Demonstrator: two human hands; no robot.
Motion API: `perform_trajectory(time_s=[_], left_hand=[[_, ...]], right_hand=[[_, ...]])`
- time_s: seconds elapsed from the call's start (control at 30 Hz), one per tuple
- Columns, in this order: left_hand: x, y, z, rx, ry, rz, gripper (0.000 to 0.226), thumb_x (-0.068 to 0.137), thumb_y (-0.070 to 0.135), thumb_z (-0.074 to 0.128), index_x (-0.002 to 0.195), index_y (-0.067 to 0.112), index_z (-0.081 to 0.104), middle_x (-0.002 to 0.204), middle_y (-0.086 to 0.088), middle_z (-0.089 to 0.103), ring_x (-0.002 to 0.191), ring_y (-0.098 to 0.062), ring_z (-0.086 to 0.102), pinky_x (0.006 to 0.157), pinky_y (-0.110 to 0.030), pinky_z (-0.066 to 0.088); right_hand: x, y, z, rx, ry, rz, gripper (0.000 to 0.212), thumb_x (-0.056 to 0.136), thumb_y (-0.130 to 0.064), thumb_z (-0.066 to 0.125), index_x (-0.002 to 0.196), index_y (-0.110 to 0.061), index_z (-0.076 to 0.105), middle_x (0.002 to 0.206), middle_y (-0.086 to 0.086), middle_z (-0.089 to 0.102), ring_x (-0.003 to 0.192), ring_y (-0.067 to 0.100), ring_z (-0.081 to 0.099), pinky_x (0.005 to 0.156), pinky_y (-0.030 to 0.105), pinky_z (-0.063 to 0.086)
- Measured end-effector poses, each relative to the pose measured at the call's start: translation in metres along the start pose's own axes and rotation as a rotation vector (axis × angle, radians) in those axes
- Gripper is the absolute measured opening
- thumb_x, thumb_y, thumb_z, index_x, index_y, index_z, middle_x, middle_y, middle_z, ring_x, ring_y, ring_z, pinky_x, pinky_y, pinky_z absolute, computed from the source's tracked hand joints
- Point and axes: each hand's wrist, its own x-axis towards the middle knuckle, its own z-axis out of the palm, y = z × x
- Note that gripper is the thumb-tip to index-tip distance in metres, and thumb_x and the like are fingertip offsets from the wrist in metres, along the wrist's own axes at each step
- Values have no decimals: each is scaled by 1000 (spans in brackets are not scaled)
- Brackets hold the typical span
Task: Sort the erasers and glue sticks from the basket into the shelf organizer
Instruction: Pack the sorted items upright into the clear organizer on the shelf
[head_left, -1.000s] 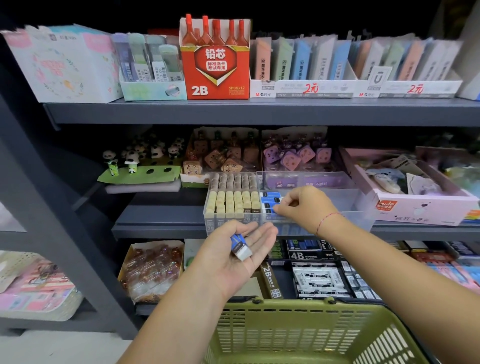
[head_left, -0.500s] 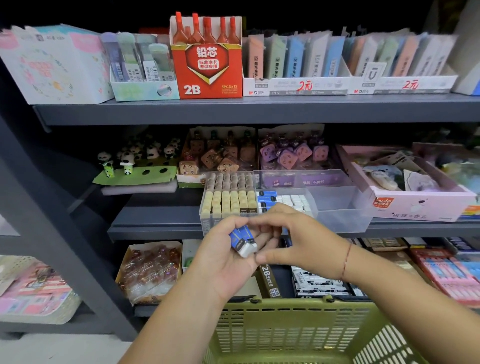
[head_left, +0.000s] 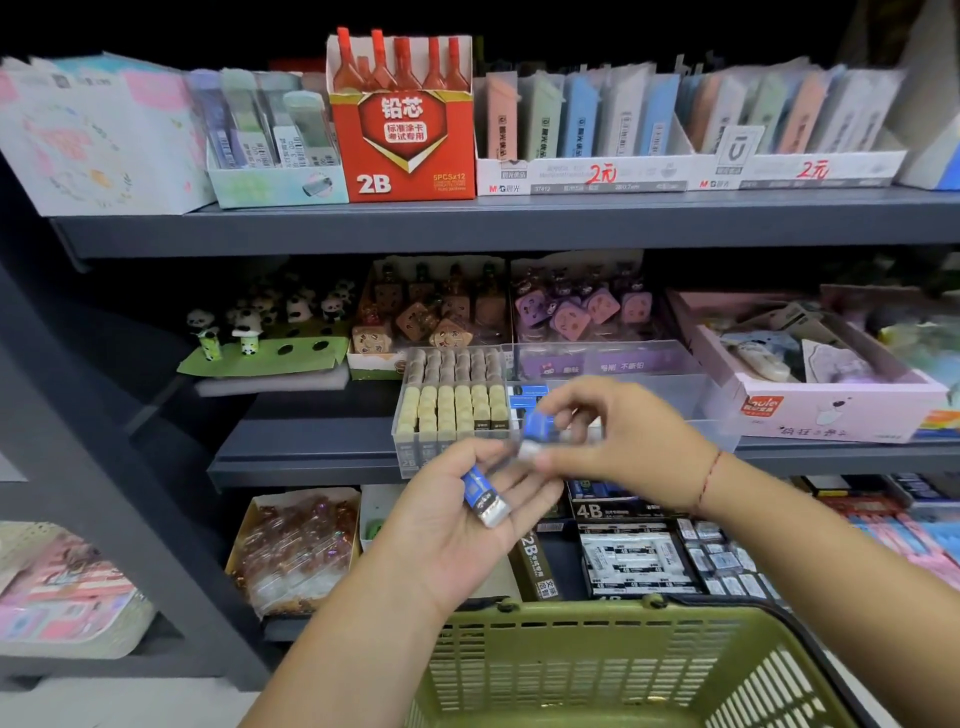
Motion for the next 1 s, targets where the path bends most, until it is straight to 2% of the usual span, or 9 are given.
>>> perform_trajectory(time_s=[0.1, 0.2, 0.33, 0.47, 0.57, 0.7, 0.83, 0.9, 1.0], left_hand=[[1, 4, -3, -72, 131, 16, 26, 89, 7, 58, 109, -8, 58, 100, -27, 67, 84, -32, 67, 66, -39, 60], [4, 3, -7, -81, 211, -16, 19, 93, 14, 58, 102, -2, 55, 86, -17, 58, 66, -20, 58, 49, -22, 53], [4, 3, -6, -70, 190, -21, 22, 91, 1, 50, 112, -4, 52, 97, -21, 55, 77, -23, 57, 58, -26, 54], [1, 5, -4, -87, 149, -6, 31, 93, -10, 37, 123, -8, 44, 117, -33, 53, 99, -39, 59, 77, -44, 53], [3, 4, -5, -59, 120, -21, 31, 95, -12, 32, 125, -13, 38, 117, -38, 55, 105, -44, 60, 87, -50, 47], [4, 2, -4, -50, 68, -34, 23, 96, -11, 39, 116, -20, 46, 112, -38, 60, 102, -41, 64, 81, -48, 56], [1, 1, -4, 18, 57, -54, 19, 95, -7, 45, 108, -18, 54, 109, -32, 65, 100, -36, 66, 72, -48, 56], [0, 1, -4, 61, 68, -53, 19, 94, -6, 46, 105, -17, 57, 108, -30, 67, 100, -35, 66, 72, -46, 56], [0, 2, -5, 78, 76, -52, 19, 94, -5, 47, 105, -16, 57, 106, -29, 67, 100, -34, 66, 72, -45, 56]], right_hand=[[22, 27, -16, -100, 327, 214, 40, 66, -43, 82, 92, -20, 62, 80, -6, 54, 67, 7, 50, 67, 21, 44], [38, 44, -16, -393, 343, 359, 54, 68, -57, 75, 103, -18, 61, 97, -2, 59, 93, 19, 58, 89, 35, 44], [51, 47, -5, -740, 237, 365, 61, 72, -67, 66, 110, -19, 61, 112, 3, 62, 109, 25, 54, 92, 36, 35], [51, 51, -8, -794, 229, 329, 40, 79, -60, 63, 91, -22, 62, 102, 1, 64, 101, 23, 56, 91, 37, 31], [51, 53, -8, -855, 253, 312, 33, 84, -54, 61, 94, -22, 64, 103, 4, 64, 102, 26, 56, 91, 36, 30], [55, 56, -7, -787, 251, 282, 37, 85, -48, 62, 111, -22, 60, 108, 5, 62, 109, 27, 54, 94, 37, 31], [56, 56, -8, -637, 227, 165, 9, 84, -36, 67, 88, -28, 63, 94, -3, 61, 101, 22, 54, 90, 34, 31], [55, 55, -11, -616, 185, 145, 12, 84, -32, 68, 78, -29, 58, 86, -7, 61, 95, 18, 53, 87, 33, 29], [54, 57, -14, -558, 133, 90, 12, 83, -26, 70, 82, -27, 58, 81, -10, 55, 86, 13, 50, 91, 36, 37]])
